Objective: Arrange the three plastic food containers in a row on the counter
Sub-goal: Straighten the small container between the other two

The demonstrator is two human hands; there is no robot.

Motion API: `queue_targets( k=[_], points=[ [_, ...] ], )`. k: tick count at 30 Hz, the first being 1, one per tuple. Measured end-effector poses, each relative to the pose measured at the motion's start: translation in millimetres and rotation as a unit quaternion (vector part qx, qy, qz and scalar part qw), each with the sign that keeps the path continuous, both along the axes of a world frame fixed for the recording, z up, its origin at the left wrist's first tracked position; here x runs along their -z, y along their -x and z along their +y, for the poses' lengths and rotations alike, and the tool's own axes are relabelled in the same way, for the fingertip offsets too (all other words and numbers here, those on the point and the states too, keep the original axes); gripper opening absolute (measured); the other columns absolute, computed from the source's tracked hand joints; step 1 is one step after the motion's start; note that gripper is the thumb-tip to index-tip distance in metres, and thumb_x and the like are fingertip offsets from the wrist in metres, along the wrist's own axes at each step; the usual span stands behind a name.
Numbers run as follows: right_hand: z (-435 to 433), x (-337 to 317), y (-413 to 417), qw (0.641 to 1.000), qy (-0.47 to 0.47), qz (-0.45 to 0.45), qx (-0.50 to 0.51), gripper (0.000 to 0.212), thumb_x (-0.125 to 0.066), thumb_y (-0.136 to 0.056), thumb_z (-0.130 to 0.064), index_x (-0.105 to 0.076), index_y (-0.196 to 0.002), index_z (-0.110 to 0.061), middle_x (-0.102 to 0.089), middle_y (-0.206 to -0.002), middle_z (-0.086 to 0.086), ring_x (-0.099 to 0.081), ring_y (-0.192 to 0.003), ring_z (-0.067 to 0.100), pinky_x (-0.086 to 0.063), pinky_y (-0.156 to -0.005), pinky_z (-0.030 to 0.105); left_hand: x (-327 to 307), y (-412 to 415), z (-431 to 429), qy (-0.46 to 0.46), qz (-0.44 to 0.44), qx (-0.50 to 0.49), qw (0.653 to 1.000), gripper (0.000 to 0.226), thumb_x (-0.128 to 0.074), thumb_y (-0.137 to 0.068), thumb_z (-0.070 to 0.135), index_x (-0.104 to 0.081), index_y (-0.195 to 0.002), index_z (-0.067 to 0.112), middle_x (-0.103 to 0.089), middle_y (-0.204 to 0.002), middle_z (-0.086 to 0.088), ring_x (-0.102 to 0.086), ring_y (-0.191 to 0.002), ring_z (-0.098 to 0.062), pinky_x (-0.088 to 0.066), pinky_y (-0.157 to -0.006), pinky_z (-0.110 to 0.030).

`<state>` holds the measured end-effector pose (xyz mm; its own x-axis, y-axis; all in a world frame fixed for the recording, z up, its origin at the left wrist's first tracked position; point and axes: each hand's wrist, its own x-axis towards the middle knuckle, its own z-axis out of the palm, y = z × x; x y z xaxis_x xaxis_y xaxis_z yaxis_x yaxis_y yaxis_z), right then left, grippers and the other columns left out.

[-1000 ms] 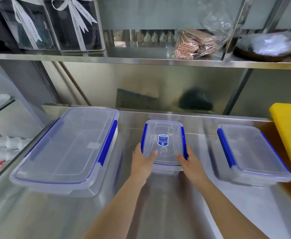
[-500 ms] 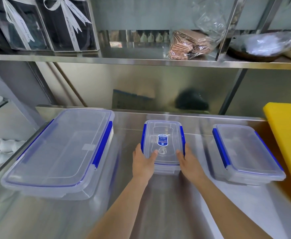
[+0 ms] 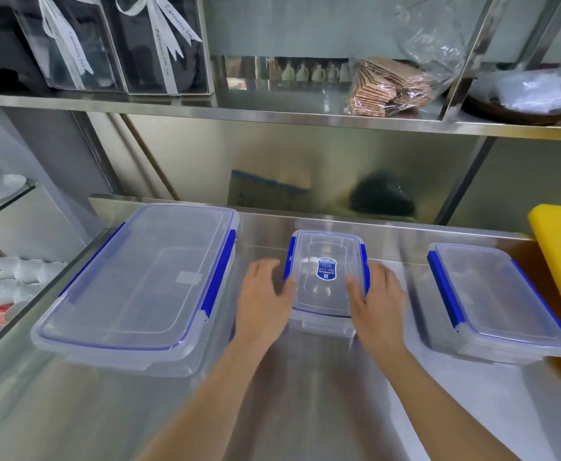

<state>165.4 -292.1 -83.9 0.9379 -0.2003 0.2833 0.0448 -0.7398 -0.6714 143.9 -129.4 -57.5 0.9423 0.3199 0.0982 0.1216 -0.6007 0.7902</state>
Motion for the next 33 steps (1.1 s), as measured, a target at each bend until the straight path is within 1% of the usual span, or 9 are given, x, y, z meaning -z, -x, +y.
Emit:
queue_targets(
  k=[4,6,9,12,15,18,24,30,33],
  points=[
    [65,-11,18,0.988,-0.059,-0.004,-0.144,0.037,-0.050,-0.090,-0.033,-0.046,-0.124,-0.016,-0.052,-0.125,0.002,-0.051,-0.110,0.018,-0.044,-0.093,0.029,-36,17,80,-0.122,-0.169,-0.134,0.969,0.028,-0.054,-0.090,0.025,-0.063,-0.110,0.008,-0.067,-0.112,-0.013,-0.057,-0.106,-0.034,-0.034,-0.096,-0.036],
    [100,-16,30,0.961,-0.147,0.090,-0.215,0.046,-0.052,-0.088,-0.039,-0.042,-0.130,-0.021,-0.049,-0.125,-0.005,-0.053,-0.108,0.012,-0.044,-0.088,0.021,-38,24,132,-0.171,-0.126,-0.236,0.948,0.033,-0.059,-0.086,0.024,-0.061,-0.113,0.004,-0.063,-0.116,-0.022,-0.050,-0.114,-0.041,-0.026,-0.103,-0.044],
    [144,-17,48,0.923,-0.175,0.184,-0.289,0.060,-0.053,-0.086,-0.047,-0.033,-0.138,-0.025,-0.049,-0.118,-0.015,-0.053,-0.114,0.011,-0.038,-0.080,0.008,-25,44,197,-0.181,0.049,-0.328,0.926,0.062,-0.064,-0.082,0.039,-0.047,-0.128,0.001,-0.044,-0.136,-0.030,-0.032,-0.131,-0.044,-0.018,-0.107,-0.057],
    [177,-16,62,0.903,-0.153,0.244,-0.318,0.079,-0.049,-0.086,-0.051,-0.008,-0.147,-0.021,-0.037,-0.149,-0.001,-0.036,-0.135,0.020,-0.032,-0.102,0.029,-6,68,233,-0.112,0.150,-0.322,0.928,0.078,-0.056,-0.081,0.057,-0.035,-0.140,0.011,-0.036,-0.145,-0.027,-0.029,-0.135,-0.043,-0.020,-0.108,-0.059],
    [193,-19,67,0.902,-0.137,0.264,-0.312,0.083,-0.045,-0.088,-0.049,0.006,-0.146,-0.020,-0.028,-0.154,0.007,-0.033,-0.137,0.026,-0.028,-0.108,0.035,8,74,240,0.020,0.104,-0.262,0.959,0.071,-0.055,-0.084,0.053,-0.037,-0.140,0.014,-0.044,-0.142,-0.022,-0.041,-0.131,-0.037,-0.032,-0.107,-0.049],
    [191,-23,70,0.904,-0.146,0.254,-0.311,0.080,-0.045,-0.089,-0.047,0.005,-0.147,-0.022,-0.030,-0.153,0.003,-0.035,-0.135,0.025,-0.030,-0.109,0.036,7,74,234,0.069,0.066,-0.272,0.958,0.065,-0.058,-0.084,0.049,-0.043,-0.137,0.014,-0.048,-0.135,-0.017,-0.047,-0.122,-0.034,-0.038,-0.103,-0.047],
    [184,-21,72,0.902,-0.149,0.254,-0.315,0.081,-0.044,-0.088,-0.052,0.006,-0.146,-0.026,-0.028,-0.153,-0.003,-0.035,-0.136,0.021,-0.030,-0.105,0.033,8,77,230,0.051,0.076,-0.287,0.953,0.066,-0.054,-0.082,0.056,-0.043,-0.137,0.021,-0.047,-0.133,-0.014,-0.051,-0.117,-0.037,-0.039,-0.099,-0.048],
    [181,-23,71,0.894,-0.157,0.271,-0.320,0.082,-0.042,-0.086,-0.057,0.009,-0.145,-0.030,-0.027,-0.153,-0.006,-0.036,-0.134,0.017,-0.029,-0.088,0.022,4,77,228,0.019,0.106,-0.281,0.954,0.067,-0.048,-0.084,0.059,-0.039,-0.139,0.021,-0.043,-0.136,-0.017,-0.050,-0.118,-0.041,-0.037,-0.102,-0.050],
    [170,-33,74,0.897,-0.165,0.255,-0.322,0.079,-0.047,-0.084,-0.058,-0.003,-0.145,-0.033,-0.027,-0.152,-0.008,-0.035,-0.133,0.014,-0.030,-0.090,0.022,-3,80,228,-0.046,0.109,-0.274,0.954,0.068,-0.045,-0.086,0.058,-0.041,-0.138,0.014,-0.042,-0.140,-0.020,-0.041,-0.127,-0.041,-0.032,-0.107,-0.052]
  ],
)
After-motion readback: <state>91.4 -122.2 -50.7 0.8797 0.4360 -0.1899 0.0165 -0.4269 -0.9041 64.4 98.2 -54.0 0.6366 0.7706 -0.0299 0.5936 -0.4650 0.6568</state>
